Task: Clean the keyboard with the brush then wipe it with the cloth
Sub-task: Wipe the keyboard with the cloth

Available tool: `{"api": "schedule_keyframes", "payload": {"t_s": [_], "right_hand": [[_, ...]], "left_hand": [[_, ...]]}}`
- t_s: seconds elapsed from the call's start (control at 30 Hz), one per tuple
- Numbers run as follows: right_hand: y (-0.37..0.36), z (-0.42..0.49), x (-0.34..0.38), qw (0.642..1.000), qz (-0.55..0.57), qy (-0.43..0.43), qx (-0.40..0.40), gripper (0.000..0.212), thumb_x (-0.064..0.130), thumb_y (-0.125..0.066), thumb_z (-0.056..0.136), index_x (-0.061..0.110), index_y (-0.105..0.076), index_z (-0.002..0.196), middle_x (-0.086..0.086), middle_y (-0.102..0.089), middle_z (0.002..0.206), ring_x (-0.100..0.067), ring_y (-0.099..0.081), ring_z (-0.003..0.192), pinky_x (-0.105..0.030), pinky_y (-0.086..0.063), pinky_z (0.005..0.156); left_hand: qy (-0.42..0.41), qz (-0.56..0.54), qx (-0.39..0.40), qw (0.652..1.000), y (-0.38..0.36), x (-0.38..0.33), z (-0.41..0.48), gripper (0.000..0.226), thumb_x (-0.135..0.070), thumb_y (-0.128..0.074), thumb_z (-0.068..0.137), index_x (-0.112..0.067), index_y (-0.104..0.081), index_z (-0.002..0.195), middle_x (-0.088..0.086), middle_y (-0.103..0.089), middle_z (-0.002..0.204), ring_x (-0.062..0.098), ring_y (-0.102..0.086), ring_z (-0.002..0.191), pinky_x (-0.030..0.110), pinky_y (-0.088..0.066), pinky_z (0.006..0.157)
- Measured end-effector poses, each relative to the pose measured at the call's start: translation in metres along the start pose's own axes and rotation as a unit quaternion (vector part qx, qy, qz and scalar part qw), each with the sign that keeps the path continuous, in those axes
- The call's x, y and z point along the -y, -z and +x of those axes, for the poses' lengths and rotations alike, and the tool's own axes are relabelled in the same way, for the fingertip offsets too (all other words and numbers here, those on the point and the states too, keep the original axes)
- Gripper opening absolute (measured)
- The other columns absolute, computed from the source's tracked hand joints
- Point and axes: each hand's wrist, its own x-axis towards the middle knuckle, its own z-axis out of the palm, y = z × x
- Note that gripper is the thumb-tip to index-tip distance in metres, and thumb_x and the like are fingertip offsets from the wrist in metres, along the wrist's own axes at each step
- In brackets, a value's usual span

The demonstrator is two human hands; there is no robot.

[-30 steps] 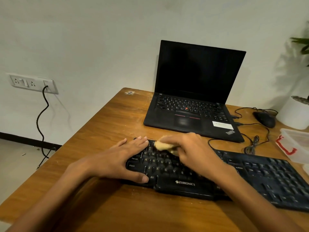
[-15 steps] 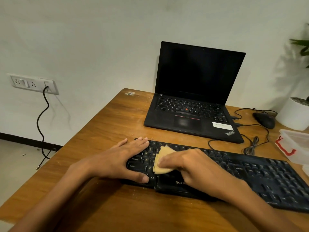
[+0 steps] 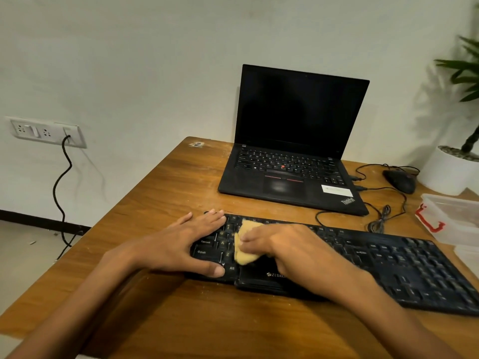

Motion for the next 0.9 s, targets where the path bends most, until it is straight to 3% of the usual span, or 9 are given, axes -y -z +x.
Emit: {"api": "schedule_keyframes", "payload": {"t_s": [0.07,0.17,0.27,0.37,0.5,0.6,0.73,0.83,0.9], "right_hand": [[-0.002,-0.009,-0.014,1.0,0.011,-0.026,0.003,0.052,-0.009,-0.058,0.076,0.025,-0.061,0.115,0.011,-0.061,0.121,-0.003,-0.056,0.112,-0.023,-0.045,0.098],[0.015,-0.018,-0.029,0.993,-0.034,-0.109,0.027,0.042,0.001,-0.056,0.082,0.032,-0.063,0.11,0.01,-0.065,0.114,-0.006,-0.06,0.1,-0.026,-0.051,0.082],[0.021,0.001,-0.004,0.995,-0.08,-0.063,0.001,0.028,0.007,-0.053,0.084,0.023,-0.064,0.104,0.004,-0.066,0.104,-0.012,-0.061,0.094,-0.027,-0.049,0.075],[0.0,0.015,0.012,0.998,-0.061,-0.002,0.016,0.035,-0.002,-0.052,0.079,0.018,-0.065,0.105,0.0,-0.066,0.109,-0.017,-0.061,0.101,-0.035,-0.051,0.082],[0.014,0.0,-0.014,0.995,0.001,-0.089,0.037,0.033,0.003,-0.057,0.084,0.024,-0.067,0.107,0.007,-0.066,0.112,-0.01,-0.06,0.101,-0.028,-0.051,0.082],[0.028,0.015,-0.003,0.989,-0.105,-0.099,0.036,0.024,0.009,-0.056,0.081,0.021,-0.067,0.1,-0.001,-0.065,0.099,-0.024,-0.06,0.093,-0.031,-0.044,0.07],[-0.004,0.017,0.004,0.995,-0.082,-0.05,0.017,0.029,-0.002,-0.052,0.079,0.019,-0.066,0.094,0.001,-0.069,0.098,-0.019,-0.063,0.092,-0.034,-0.051,0.075],[0.004,-0.009,-0.029,0.992,-0.036,-0.12,0.007,0.039,-0.001,-0.055,0.082,0.029,-0.067,0.104,0.008,-0.068,0.109,-0.01,-0.061,0.1,-0.029,-0.051,0.081],[0.017,-0.02,-0.043,0.987,-0.052,-0.154,0.001,0.044,0.002,-0.055,0.083,0.033,-0.062,0.113,0.008,-0.065,0.115,-0.012,-0.059,0.104,-0.031,-0.05,0.083]], "left_hand": [[0.001,-0.003,0.004,1.0,-0.001,0.001,0.0,0.099,-0.079,-0.04,0.066,-0.041,0.014,0.139,-0.03,0.024,0.142,-0.031,0.028,0.112,0.001,0.025,0.089],[0.0,-0.009,0.004,1.0,-0.001,0.001,0.001,0.098,-0.077,-0.042,0.067,-0.041,0.014,0.139,-0.032,0.024,0.139,-0.032,0.028,0.111,0.001,0.026,0.088],[0.0,-0.005,0.002,1.0,0.002,-0.001,0.001,0.099,-0.08,-0.04,0.063,-0.042,0.014,0.137,-0.038,0.027,0.131,-0.036,0.03,0.104,-0.004,0.026,0.084],[0.004,-0.005,-0.004,1.0,0.001,-0.001,0.0,0.099,-0.082,-0.039,0.063,-0.043,0.014,0.138,-0.038,0.025,0.133,-0.033,0.029,0.109,0.005,0.024,0.097],[0.012,-0.008,0.01,1.0,0.001,-0.002,-0.001,0.097,-0.081,-0.037,0.061,-0.045,0.016,0.133,-0.041,0.029,0.124,-0.037,0.032,0.097,-0.003,0.026,0.085],[0.015,-0.01,0.011,1.0,0.002,-0.003,-0.002,0.101,-0.087,-0.035,0.057,-0.046,0.016,0.135,-0.043,0.029,0.125,-0.036,0.031,0.101,0.004,0.025,0.092],[0.014,-0.01,0.01,1.0,0.0,0.0,0.0,0.1,-0.085,-0.037,0.061,-0.045,0.015,0.137,-0.04,0.027,0.13,-0.033,0.028,0.109,0.015,0.018,0.103],[0.021,-0.009,0.014,1.0,0.001,0.0,-0.001,0.107,-0.092,-0.031,0.053,-0.044,0.016,0.136,-0.038,0.028,0.13,-0.033,0.03,0.107,0.021,0.017,0.106],[0.031,-0.001,0.03,0.999,0.006,-0.005,-0.001,0.104,-0.086,-0.038,0.06,-0.041,0.015,0.137,-0.035,0.028,0.13,-0.029,0.036,0.103,0.021,0.019,0.104]]}}
